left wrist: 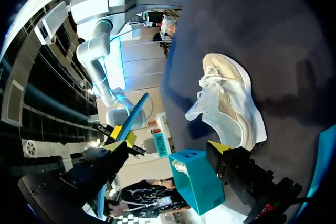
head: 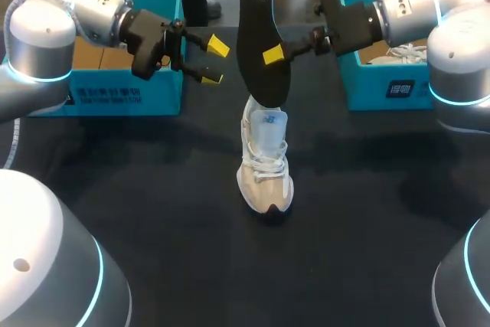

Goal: Take the shoe out of the shoebox, open the shoe tongue, remove and reinsert the insole, then place the shoe into the shoebox

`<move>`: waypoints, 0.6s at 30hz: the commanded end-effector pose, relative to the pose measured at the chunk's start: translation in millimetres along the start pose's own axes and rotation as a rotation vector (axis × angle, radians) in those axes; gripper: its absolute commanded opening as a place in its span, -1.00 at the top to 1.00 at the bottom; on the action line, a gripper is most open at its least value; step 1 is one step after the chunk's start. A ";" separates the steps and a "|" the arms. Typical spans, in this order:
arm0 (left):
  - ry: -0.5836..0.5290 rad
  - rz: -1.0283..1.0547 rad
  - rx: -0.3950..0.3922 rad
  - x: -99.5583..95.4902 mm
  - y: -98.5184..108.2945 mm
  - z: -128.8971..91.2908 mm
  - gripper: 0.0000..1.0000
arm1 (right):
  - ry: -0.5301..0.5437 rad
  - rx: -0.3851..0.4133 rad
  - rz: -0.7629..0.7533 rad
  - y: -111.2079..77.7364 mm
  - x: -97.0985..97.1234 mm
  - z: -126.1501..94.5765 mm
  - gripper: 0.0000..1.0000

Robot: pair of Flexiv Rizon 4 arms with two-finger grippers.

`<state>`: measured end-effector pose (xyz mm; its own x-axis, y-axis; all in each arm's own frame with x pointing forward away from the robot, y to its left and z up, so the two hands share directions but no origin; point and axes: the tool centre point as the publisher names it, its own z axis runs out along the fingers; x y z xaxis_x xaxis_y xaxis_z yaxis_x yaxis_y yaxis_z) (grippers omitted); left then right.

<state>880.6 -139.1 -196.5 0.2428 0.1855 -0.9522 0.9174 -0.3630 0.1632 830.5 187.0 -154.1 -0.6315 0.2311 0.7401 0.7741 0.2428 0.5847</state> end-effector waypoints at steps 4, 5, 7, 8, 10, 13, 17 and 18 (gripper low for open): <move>0.002 0.001 0.002 -0.2 0.3 -0.4 -1.00 | -0.003 0.003 0.001 0.8 0.1 0.6 1.00; 0.002 0.001 0.002 -0.2 0.3 -0.4 -1.00 | -0.003 0.003 0.001 0.8 0.1 0.6 1.00; 0.002 0.001 0.002 -0.2 0.3 -0.4 -1.00 | -0.003 0.003 0.001 0.8 0.1 0.6 1.00; 0.002 0.001 0.002 -0.2 0.3 -0.4 -1.00 | -0.003 0.003 0.001 0.8 0.1 0.6 1.00; 0.002 0.001 0.002 -0.2 0.3 -0.4 -1.00 | -0.003 0.003 0.001 0.8 0.1 0.6 1.00; 0.002 0.001 0.002 -0.2 0.3 -0.4 -1.00 | -0.003 0.003 0.001 0.8 0.1 0.6 1.00; 0.002 0.001 0.002 -0.2 0.3 -0.4 -1.00 | -0.007 0.002 -0.008 2.7 -0.8 0.0 1.00; 0.002 0.001 0.002 -0.2 0.3 -0.4 -1.00 | -0.006 0.013 -0.017 7.2 -3.9 -0.9 1.00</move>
<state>880.5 -139.4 -196.3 0.2426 0.1862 -0.9521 0.9174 -0.3630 0.1628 831.9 186.6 -154.0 -0.6404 0.2354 0.7311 0.7670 0.2450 0.5930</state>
